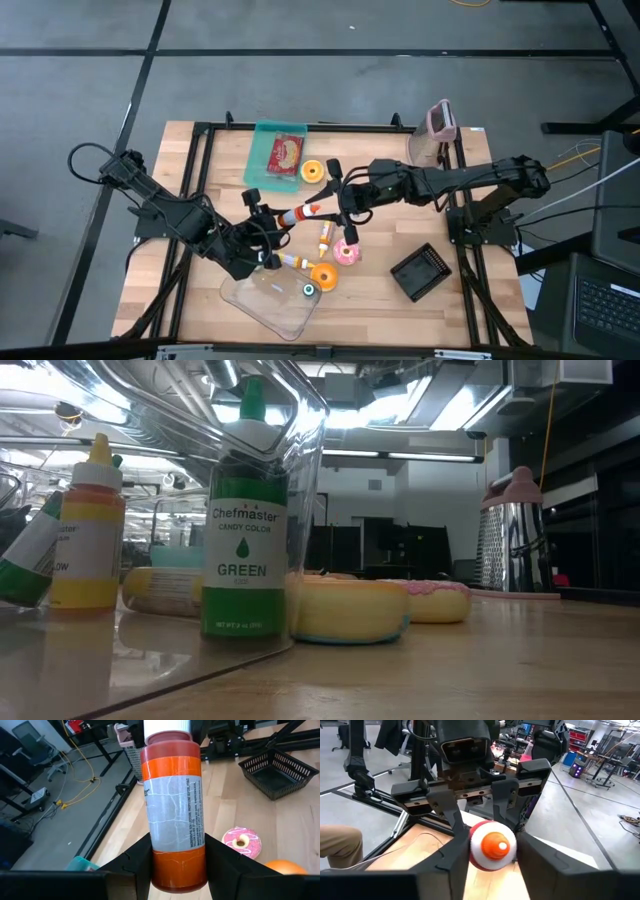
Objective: Pick & Place Food Item
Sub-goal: Put the orange food coloring bottle into the transparent bin
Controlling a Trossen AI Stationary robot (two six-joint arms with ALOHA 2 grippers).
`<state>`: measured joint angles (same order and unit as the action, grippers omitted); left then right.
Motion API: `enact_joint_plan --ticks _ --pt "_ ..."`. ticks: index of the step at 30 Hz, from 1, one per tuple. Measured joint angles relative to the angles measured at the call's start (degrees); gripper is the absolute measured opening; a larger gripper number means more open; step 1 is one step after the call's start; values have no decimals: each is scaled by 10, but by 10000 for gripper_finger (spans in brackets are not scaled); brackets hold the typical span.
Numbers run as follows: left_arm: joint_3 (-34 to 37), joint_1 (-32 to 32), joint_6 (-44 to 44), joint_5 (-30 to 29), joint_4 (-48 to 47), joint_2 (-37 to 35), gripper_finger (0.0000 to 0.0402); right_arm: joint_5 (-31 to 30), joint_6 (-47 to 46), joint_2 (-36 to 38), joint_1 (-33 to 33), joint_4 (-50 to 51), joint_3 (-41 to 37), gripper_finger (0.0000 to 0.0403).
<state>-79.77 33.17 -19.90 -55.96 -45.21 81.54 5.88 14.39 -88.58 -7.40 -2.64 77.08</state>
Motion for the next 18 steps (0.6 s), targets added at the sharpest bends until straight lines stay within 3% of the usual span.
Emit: enact_joint_plan --ticks 3,6,15,18 --pt "0 0 1 0 0 0 141 8 0 0 0 0 0 133" --pt "0 4 4 -10 1 0 141 18 1 0 1 -3 0 136" --pt "0 36 68 -80 54 0 141 33 11 -1 1 -11 0 277" --pt "0 43 106 -91 92 0 141 46 10 -1 1 -30 0 301"
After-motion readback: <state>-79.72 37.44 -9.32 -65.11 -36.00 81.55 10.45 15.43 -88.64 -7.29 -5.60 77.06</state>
